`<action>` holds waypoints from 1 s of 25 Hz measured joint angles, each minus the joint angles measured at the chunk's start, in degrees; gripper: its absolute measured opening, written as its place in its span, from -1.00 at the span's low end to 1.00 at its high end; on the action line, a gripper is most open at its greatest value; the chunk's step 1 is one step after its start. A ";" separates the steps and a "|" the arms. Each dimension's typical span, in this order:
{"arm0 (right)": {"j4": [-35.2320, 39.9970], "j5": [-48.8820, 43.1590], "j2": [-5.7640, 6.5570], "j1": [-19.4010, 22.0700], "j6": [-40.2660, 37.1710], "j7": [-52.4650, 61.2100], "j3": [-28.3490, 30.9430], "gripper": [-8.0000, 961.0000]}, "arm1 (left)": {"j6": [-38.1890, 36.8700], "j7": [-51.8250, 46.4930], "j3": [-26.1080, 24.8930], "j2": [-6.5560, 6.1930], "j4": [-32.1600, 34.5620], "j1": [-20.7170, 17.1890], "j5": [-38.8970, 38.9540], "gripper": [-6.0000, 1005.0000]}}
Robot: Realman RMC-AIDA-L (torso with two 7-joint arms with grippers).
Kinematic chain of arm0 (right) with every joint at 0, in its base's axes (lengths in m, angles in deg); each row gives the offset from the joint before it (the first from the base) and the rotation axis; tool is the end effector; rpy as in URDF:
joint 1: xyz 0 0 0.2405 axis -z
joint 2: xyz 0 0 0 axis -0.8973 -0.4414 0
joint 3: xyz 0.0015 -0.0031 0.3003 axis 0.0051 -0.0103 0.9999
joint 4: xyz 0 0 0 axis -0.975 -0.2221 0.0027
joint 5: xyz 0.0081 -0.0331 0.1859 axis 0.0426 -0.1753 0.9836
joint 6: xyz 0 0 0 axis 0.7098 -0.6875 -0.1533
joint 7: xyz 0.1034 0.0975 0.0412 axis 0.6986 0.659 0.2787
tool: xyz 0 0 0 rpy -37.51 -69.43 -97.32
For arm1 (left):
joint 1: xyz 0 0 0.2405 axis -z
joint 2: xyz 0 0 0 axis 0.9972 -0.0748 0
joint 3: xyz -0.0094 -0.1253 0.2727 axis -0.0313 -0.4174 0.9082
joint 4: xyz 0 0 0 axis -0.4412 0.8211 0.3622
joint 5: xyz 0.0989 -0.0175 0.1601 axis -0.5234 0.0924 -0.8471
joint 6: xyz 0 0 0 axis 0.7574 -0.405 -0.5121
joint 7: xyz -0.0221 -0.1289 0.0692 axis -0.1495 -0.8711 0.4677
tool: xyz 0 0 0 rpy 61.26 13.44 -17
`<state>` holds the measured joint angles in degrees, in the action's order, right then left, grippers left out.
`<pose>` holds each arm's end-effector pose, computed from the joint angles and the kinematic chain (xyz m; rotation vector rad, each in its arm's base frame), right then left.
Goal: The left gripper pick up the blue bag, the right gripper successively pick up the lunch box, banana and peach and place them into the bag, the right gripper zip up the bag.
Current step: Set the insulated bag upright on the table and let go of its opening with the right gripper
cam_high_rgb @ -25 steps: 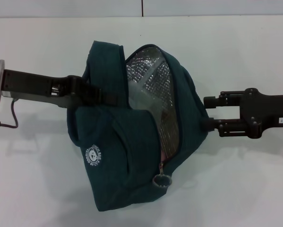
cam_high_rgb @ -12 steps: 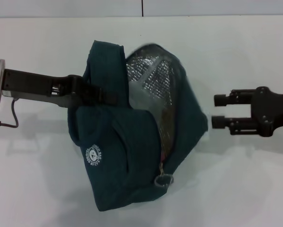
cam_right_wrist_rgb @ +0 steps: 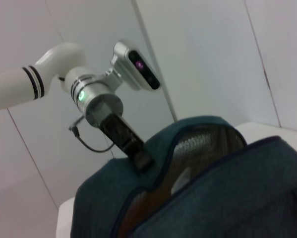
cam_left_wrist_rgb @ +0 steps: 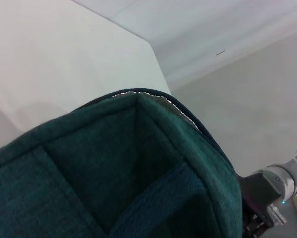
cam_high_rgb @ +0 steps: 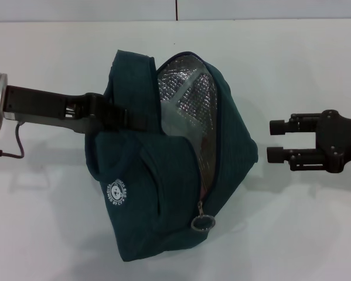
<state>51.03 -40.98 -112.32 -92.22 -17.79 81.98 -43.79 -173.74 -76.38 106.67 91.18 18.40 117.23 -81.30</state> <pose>0.2585 0.3221 0.0035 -2.9106 0.5415 0.8211 -0.2340 0.3249 0.0240 2.4191 1.6595 0.5610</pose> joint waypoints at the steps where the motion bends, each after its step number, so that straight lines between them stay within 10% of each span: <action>1: -0.02 -0.42 -0.06 -0.08 0.14 0.00 0.00 0.34 | 0.00 -0.01 0.00 0.00 0.00 0.01 0.00 -0.90; 25: -1.09 -3.51 -2.22 -2.68 2.29 -0.77 -0.72 0.29 | -0.07 0.04 0.17 0.09 0.00 0.59 0.00 -0.90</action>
<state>49.95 -44.49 -114.54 -94.90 -15.50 81.21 -44.51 -173.81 -76.34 106.84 91.27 18.39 117.81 -81.30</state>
